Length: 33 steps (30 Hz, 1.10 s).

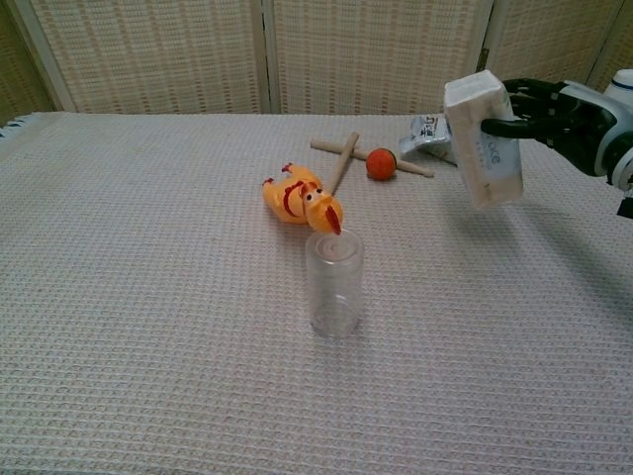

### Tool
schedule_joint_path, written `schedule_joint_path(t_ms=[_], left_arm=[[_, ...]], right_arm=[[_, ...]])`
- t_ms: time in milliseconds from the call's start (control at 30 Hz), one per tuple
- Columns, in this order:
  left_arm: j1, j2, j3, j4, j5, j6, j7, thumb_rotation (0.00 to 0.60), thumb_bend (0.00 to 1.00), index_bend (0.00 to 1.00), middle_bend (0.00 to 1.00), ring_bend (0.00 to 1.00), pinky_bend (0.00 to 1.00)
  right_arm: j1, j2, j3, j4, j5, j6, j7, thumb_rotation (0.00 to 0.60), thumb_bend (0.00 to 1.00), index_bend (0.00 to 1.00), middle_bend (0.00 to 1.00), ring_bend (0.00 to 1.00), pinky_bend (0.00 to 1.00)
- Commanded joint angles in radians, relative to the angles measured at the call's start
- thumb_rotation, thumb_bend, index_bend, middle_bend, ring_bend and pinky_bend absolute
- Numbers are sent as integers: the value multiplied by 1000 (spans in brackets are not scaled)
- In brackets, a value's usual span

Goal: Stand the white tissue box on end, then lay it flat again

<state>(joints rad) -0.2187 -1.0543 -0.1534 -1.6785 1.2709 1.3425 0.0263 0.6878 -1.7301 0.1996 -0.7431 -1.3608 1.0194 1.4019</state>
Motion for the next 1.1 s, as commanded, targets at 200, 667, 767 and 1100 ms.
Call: schedule_joint_path(t_ms=[200,667,767,1100], left_arm=[[-11,-9,2,9,-16,-25,15,600,627,171,0,0,129],[-8,-10,0,10,-10,-12,13,600,627,171,0,0,130],[-8,-9,1,6,-4,-8,15,600,628,171,0,0,130],[-3,-5,2,-9,9,9,20,600,627,171,0,0,129]], right_arm=[[10,-203,-94,451,-169,-13,399,600,157,420,409,198,0],[-3,-197,-161,486,-211,2,457,600,161,422,408,198,0],[-21,-168,-184,469,-228,21,463,600,161,422,408,197,0],[-60,-113,-220,435,-244,43,404,600,175,420,408,196,0]])
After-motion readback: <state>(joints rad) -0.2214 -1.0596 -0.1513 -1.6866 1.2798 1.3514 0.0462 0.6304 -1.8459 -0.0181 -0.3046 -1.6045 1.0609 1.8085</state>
